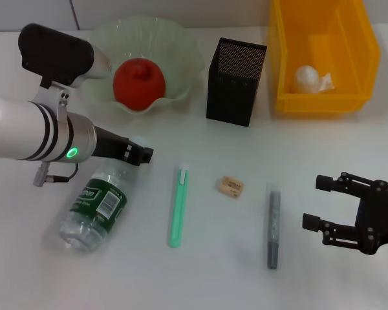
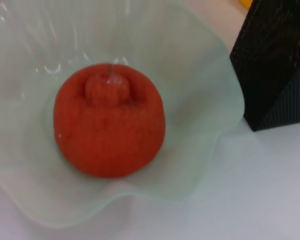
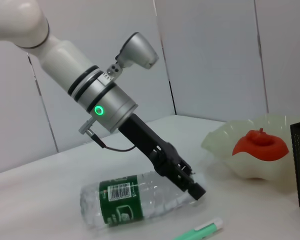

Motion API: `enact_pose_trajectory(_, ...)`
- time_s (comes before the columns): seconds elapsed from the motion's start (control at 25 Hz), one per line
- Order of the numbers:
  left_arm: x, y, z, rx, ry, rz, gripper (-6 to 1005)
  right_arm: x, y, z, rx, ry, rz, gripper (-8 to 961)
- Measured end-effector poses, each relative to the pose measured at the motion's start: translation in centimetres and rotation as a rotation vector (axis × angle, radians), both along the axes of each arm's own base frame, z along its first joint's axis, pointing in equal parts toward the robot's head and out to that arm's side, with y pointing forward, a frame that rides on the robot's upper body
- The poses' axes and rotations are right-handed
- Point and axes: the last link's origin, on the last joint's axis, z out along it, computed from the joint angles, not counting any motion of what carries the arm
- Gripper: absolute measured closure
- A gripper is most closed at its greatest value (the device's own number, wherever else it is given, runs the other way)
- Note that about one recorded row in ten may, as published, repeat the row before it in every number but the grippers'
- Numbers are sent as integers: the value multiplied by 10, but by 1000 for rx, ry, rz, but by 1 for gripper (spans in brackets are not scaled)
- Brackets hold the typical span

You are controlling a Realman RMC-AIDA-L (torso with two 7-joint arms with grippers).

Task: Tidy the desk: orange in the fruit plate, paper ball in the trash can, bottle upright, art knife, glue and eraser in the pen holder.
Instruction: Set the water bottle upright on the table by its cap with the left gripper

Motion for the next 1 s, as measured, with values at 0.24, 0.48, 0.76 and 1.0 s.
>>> enact_pose_trajectory(0.24, 13, -7, 18, 12, -6, -115, 539, 1, 0, 1, -3, 1, -7, 165)
enact_pose_trajectory(0.48, 14, -20, 47, 38, -108, -259, 540, 0, 1, 2, -6, 2, -9, 165)
enact_pose_trajectory(0.76, 1, -32, 74, 108, -247, -378, 544, -2, 4, 2, -10, 6, -8, 165)
enact_pose_trajectory(1.0, -20, -43, 86, 157, -360, -469, 548, -3, 6, 2, -12, 8, -6, 165)
